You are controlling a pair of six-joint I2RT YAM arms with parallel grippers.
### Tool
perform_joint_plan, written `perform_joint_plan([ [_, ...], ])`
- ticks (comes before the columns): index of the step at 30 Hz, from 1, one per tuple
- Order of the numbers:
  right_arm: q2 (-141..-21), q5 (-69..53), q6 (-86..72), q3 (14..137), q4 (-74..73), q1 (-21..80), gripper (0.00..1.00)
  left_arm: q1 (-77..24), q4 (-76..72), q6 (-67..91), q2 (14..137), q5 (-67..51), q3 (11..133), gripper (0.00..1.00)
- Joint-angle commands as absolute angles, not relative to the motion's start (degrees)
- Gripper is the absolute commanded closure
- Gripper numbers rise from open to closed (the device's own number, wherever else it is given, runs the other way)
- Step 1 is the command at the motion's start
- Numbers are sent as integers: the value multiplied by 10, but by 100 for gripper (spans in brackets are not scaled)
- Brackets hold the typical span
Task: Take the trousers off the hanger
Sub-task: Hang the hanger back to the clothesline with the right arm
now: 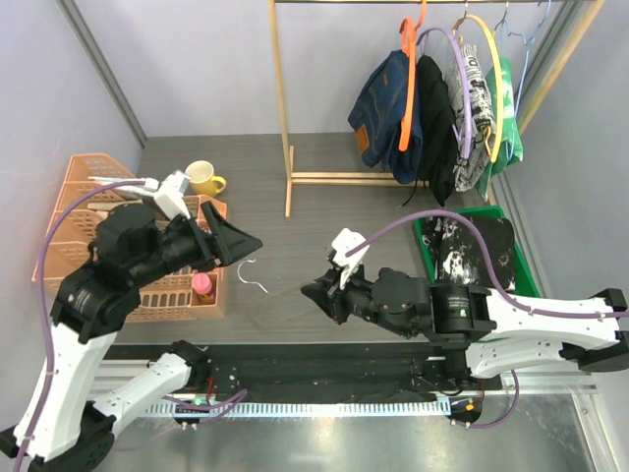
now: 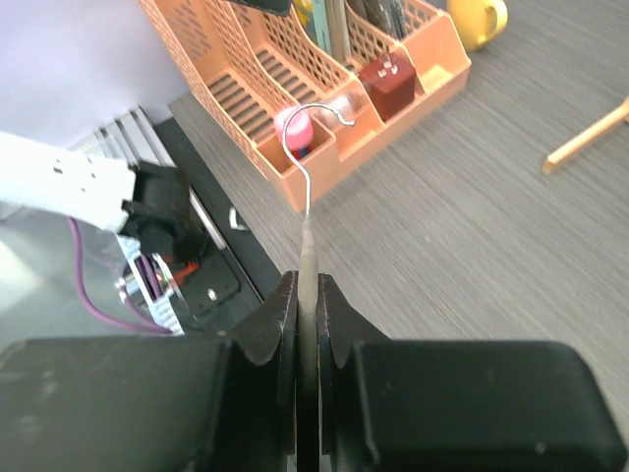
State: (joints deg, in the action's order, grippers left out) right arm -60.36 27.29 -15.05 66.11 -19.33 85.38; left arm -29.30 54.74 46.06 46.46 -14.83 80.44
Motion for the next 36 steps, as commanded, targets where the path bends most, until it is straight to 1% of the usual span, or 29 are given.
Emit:
perform_joint_plan([
  [1, -576, 287, -144, 632, -209, 854, 99, -295, 624, 496, 502, -181, 815, 29],
  [5, -558, 301, -110, 631, -210, 854, 99, -295, 678, 536, 528, -159, 794, 29],
  [10, -547, 304, -88, 644, -219, 854, 99, -295, 687, 595, 547, -188, 759, 29],
  [14, -540, 282, -76, 655, -221, 854, 99, -296, 692, 635, 562, -192, 741, 29],
  [15, -542, 282, -72, 657, -222, 854, 99, -295, 690, 644, 564, -194, 734, 31],
  [26, -548, 253, -62, 686, -229, 854, 99, -296, 687, 685, 618, -154, 743, 36],
  [27, -550, 249, -59, 688, -230, 854, 99, -296, 686, 684, 624, -153, 744, 44],
  [29, -559, 246, -46, 692, -234, 854, 99, -295, 678, 685, 630, -160, 746, 56],
  [30, -562, 249, -40, 693, -237, 854, 99, -295, 675, 685, 634, -168, 747, 69],
  [31, -566, 256, -33, 695, -243, 854, 99, -295, 674, 684, 642, -181, 748, 75],
  [33, -575, 259, -7, 694, -247, 855, 99, -296, 693, 682, 650, -178, 761, 86],
  [35, -578, 264, 18, 689, -249, 864, 99, -295, 716, 679, 657, -164, 771, 89],
  [36, -582, 278, 47, 687, -250, 870, 99, -295, 728, 677, 661, -158, 775, 93],
])
